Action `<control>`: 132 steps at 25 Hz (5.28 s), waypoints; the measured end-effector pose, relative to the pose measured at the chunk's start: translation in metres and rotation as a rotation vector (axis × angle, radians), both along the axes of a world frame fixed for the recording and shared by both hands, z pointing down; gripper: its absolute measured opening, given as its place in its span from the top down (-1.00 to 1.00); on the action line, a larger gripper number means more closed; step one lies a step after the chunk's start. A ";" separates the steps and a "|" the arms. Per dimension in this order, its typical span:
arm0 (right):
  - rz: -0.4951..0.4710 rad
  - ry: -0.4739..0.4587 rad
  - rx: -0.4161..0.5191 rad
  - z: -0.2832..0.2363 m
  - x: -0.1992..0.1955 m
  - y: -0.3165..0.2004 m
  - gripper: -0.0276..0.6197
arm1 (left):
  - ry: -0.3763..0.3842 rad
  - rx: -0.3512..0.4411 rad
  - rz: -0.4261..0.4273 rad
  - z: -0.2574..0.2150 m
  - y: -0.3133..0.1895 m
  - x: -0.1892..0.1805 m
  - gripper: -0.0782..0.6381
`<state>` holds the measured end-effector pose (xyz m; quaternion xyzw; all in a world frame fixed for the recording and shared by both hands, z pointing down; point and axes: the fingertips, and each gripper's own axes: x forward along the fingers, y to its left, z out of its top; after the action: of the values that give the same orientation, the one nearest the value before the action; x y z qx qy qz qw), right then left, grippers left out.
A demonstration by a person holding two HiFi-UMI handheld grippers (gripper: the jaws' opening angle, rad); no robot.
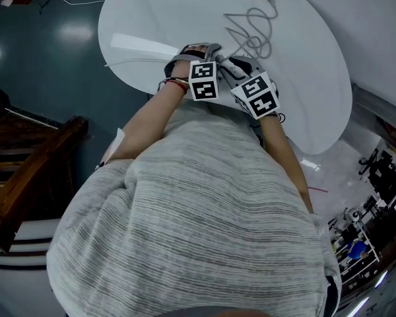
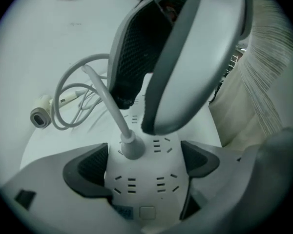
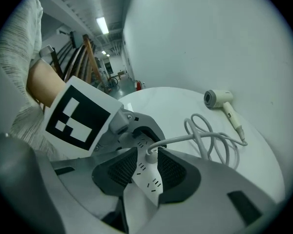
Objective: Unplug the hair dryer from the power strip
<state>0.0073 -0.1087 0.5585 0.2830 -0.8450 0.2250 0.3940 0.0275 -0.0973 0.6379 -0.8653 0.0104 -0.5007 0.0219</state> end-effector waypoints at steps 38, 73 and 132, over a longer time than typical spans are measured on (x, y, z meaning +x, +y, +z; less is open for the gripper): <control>-0.052 0.162 -0.063 0.009 -0.004 -0.001 0.81 | 0.005 0.000 0.007 -0.001 0.004 0.003 -0.50; 0.196 -0.004 0.049 -0.087 0.073 -0.034 0.80 | -0.016 -0.010 0.009 0.003 0.005 0.001 -0.50; 0.301 -0.359 0.321 -0.130 0.055 0.031 0.83 | 0.821 -0.240 -0.350 -0.209 0.017 0.000 0.76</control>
<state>0.0626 -0.0772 0.4286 0.4197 -0.8746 0.1906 0.1505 0.0278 -0.0805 0.4294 -0.9736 0.1061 -0.1104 -0.1693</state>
